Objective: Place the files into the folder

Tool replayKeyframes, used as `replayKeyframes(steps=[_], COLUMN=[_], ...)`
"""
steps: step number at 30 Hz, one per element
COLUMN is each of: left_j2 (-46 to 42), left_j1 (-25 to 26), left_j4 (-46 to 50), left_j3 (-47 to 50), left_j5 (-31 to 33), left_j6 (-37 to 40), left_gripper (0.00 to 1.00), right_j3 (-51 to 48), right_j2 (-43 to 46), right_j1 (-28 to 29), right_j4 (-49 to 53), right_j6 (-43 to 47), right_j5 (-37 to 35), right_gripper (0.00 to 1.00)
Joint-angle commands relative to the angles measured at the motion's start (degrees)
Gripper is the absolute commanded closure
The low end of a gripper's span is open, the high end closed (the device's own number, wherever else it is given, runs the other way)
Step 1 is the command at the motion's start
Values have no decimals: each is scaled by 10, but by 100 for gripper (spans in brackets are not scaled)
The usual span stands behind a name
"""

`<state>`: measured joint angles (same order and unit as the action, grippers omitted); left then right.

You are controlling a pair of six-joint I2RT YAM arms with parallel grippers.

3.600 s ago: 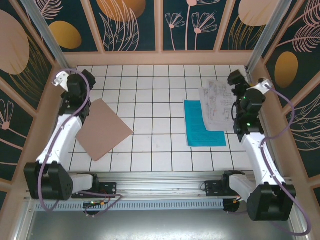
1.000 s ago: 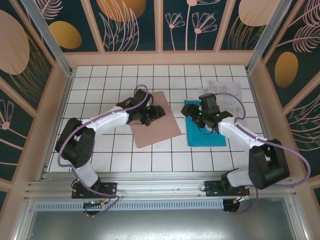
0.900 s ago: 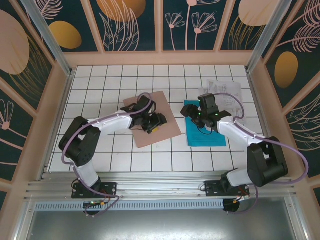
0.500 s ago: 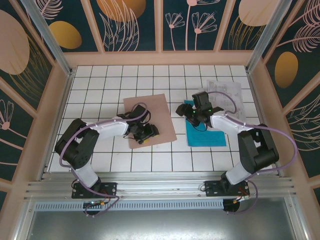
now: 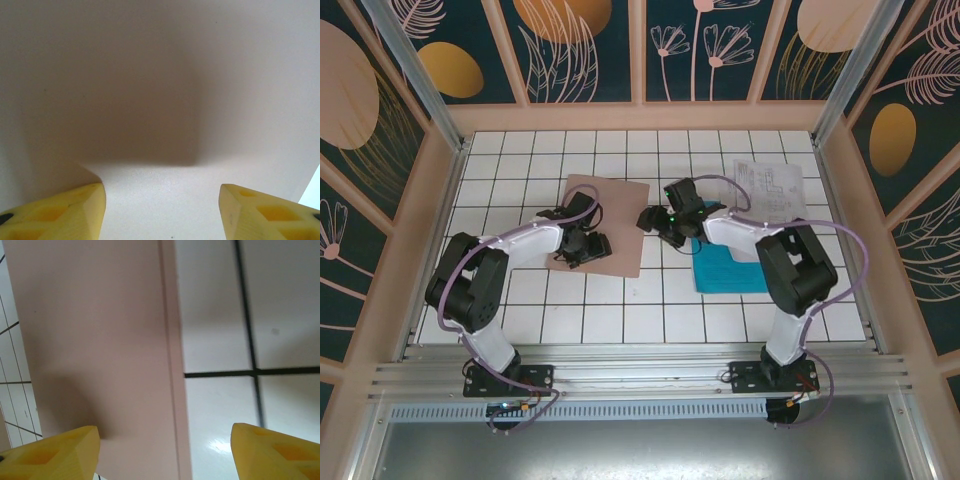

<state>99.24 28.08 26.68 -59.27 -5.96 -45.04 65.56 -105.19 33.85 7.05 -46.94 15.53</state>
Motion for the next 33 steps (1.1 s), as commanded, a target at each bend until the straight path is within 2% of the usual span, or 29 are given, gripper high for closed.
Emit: replayKeyframes(steps=[1, 6, 12, 33], left_j2=[-43, -80, -98, -145], left_j1=[0, 1, 0, 0], left_j4=[12, -34, -63, -85], left_j3=[-8, 17, 49, 120], left_j5=[9, -39, -66, -68], left_j6=[-3, -58, -91, -146], left_gripper=[37, 37, 35, 32], right_j3=[37, 74, 103, 132], right_j2=[-29, -71, -100, -148], right_j1=[13, 22, 26, 33], right_j4=[-2, 11, 17, 41], right_j6=[3, -2, 0, 4], right_j5=[11, 11, 17, 16], right_gripper=[29, 30, 30, 31])
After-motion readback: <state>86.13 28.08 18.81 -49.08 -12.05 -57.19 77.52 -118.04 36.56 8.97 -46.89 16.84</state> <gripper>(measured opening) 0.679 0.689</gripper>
